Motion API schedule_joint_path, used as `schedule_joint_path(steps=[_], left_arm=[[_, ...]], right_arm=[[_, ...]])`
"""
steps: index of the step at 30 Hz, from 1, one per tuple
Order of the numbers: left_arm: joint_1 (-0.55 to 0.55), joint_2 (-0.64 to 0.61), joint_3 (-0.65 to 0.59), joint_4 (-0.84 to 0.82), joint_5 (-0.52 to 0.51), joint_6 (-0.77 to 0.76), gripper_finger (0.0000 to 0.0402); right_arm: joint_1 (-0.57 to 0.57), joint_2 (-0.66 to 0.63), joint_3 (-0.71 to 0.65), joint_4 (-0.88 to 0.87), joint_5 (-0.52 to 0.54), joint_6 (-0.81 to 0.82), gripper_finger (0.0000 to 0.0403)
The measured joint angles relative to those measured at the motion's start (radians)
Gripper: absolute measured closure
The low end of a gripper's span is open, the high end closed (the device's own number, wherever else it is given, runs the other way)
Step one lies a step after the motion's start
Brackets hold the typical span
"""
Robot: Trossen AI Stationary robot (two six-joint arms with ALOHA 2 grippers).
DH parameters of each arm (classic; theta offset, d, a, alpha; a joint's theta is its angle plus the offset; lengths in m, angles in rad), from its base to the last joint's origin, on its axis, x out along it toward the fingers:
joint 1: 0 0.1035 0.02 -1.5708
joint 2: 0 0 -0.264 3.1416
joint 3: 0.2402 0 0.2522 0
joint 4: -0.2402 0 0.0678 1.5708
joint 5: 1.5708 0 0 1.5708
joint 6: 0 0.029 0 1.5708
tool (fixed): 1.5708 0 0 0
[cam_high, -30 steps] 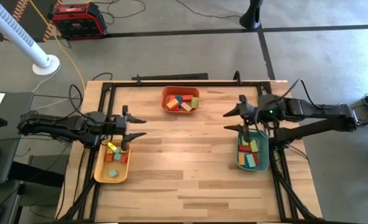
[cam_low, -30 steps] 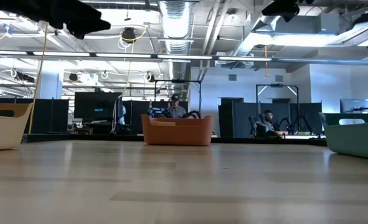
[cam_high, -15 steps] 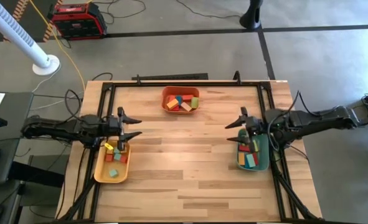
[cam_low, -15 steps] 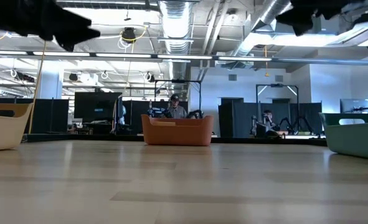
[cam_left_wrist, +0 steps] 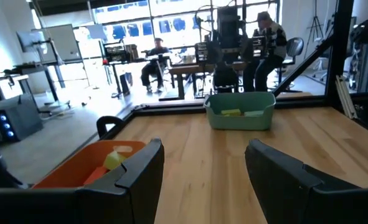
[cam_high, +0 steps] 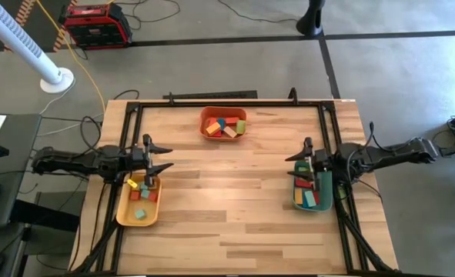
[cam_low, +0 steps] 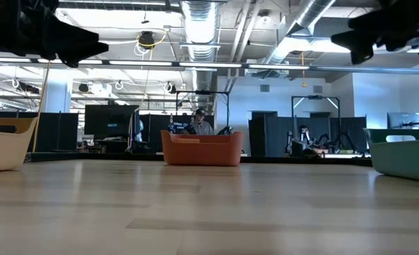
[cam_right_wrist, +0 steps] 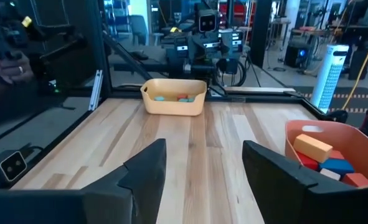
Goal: Sort blocks by size
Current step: Return to Home Position
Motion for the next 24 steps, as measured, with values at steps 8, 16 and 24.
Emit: schedule_joint_path(steps=[8, 16, 24], left_arm=[[0.0, -0.171, 0.0, -0.178, -0.039, -0.024, 0.0187], [0.0, -0.172, -0.032, -0.21, -0.057, -0.049, 0.0187], [0.0, -0.168, -0.074, -0.183, -0.05, -0.092, 0.0187]], right_arm=[[-0.002, -0.269, -0.115, -0.056, 0.007, -0.007, 0.0184], [-0.003, -0.348, -0.151, -0.127, 0.052, -0.024, 0.0193], [-0.011, -0.356, -0.17, -0.125, 0.053, -0.071, 0.0194]])
